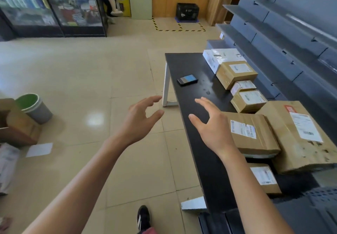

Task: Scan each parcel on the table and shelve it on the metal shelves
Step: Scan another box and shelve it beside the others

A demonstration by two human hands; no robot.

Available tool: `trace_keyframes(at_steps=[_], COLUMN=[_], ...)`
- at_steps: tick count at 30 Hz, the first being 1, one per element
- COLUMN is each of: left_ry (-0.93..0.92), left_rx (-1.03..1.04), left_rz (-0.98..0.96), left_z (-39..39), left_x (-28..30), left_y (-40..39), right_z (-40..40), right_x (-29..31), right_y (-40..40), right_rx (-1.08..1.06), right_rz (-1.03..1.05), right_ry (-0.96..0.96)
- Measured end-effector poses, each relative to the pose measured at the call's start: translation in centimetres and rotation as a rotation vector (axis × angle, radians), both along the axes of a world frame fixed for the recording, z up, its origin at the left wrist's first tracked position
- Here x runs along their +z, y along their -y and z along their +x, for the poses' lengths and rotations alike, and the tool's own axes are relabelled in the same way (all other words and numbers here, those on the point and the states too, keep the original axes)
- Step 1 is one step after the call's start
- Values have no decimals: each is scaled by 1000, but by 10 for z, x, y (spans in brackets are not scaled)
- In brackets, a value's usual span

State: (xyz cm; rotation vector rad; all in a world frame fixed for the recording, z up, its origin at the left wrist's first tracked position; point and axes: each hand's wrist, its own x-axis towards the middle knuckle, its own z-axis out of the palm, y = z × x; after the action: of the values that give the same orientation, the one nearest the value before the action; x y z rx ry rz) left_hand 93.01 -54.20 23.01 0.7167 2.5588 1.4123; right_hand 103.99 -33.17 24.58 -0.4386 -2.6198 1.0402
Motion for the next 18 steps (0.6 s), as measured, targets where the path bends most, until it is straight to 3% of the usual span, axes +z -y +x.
trace_keyframes(at_steps=[18], left_ry=[43], left_rx=[-198], left_rz=[-104], left_z=[-199], left_x=[-37], left_y=[-125], right_z=[-170], right_x=[-57], right_y=[-102], right_rx=[-195], right_rz=[-125], right_ry=[46])
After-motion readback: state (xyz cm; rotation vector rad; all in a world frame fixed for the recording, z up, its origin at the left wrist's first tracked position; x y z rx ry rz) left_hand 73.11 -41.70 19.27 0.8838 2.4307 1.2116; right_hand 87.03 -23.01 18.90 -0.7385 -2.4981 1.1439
